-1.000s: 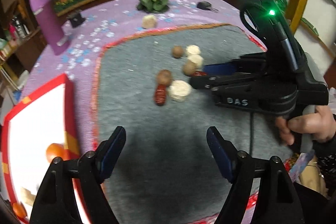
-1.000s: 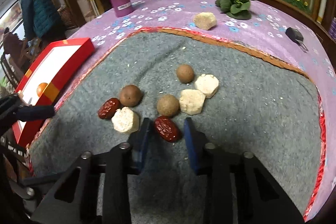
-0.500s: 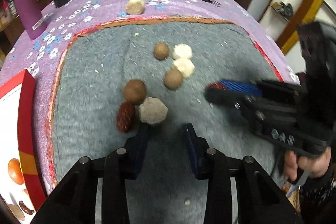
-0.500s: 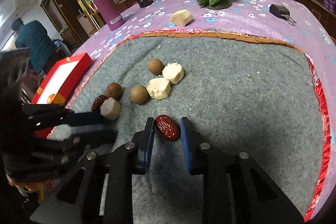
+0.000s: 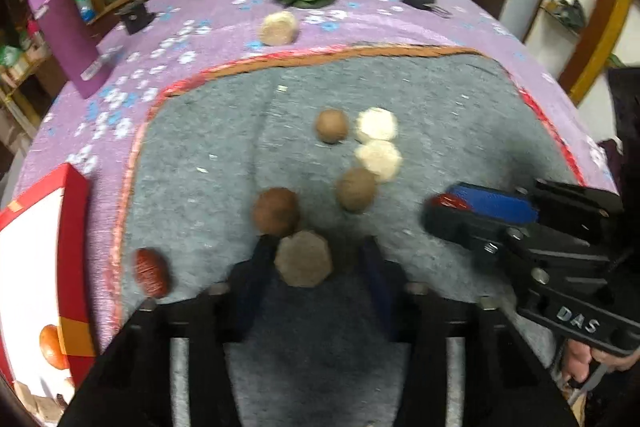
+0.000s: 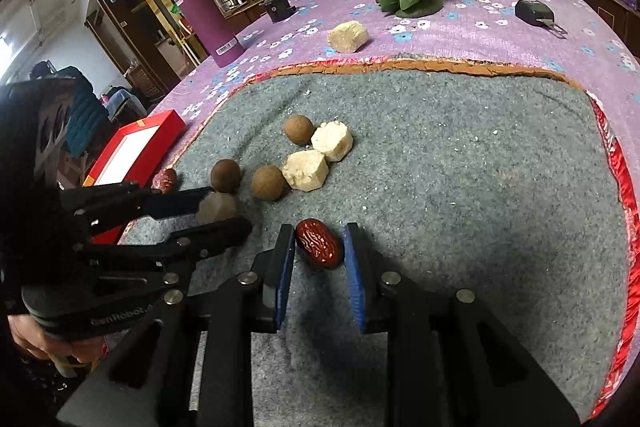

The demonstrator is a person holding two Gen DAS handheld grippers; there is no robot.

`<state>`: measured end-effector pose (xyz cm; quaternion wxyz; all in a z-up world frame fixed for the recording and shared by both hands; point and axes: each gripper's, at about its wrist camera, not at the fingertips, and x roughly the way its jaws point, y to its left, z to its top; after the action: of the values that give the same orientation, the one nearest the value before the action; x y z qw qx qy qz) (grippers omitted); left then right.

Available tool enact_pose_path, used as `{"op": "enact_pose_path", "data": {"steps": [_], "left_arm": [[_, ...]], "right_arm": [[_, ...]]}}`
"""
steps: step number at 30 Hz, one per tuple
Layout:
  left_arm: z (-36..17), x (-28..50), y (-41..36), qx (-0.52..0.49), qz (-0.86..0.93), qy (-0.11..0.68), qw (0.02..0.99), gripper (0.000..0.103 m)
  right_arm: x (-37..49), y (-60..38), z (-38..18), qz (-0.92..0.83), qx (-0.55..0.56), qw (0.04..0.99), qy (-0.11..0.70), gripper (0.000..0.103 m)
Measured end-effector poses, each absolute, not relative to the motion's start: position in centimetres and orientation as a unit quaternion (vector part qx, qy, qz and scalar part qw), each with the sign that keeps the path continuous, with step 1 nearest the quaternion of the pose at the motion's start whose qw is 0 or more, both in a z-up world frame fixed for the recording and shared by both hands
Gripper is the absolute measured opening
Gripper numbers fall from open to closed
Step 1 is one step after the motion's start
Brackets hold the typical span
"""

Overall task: Organize fruits
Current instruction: 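Hold the red date in the right gripper while the left gripper grasps a brown longan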

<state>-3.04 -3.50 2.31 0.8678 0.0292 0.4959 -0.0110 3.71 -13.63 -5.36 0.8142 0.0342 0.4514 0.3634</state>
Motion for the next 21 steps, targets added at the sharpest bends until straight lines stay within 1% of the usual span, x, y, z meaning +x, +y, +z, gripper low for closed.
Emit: {"op": "enact_pose_path", "data": {"steps": [4,5,14,17,21], "left_arm": [[2.5,-3.4,-3.2,0.028,-0.015,0.487,0.873,0.034],[2.7,-3.5,-3.0,0.023,-0.016,0.484,0.875,0.03],[3.1,-5.7,-2.3,0.012,-0.019,0.469,0.883,0.03],[3.6,-6.8,-1.9,0.01,-0.016,0.46,0.888,0.03],[4.5,-8.7,-1.3,0.018,0.001,0.442,0.897,0.03]], "right_arm": [[3.6,-13.8,-5.2,0.36,0.033,0.817,0.45,0.027],[3.5,-13.8,-5.2,0.358,0.033,0.818,0.45,0.027],[2.1,-14.1,-4.0,0.356,0.052,0.818,0.449,0.027],[1.1,-13.4,-3.9,0.367,0.061,0.81,0.453,0.027],[-0.6,-11.2,-3.4,0.38,0.045,0.808,0.448,0.027]]}}
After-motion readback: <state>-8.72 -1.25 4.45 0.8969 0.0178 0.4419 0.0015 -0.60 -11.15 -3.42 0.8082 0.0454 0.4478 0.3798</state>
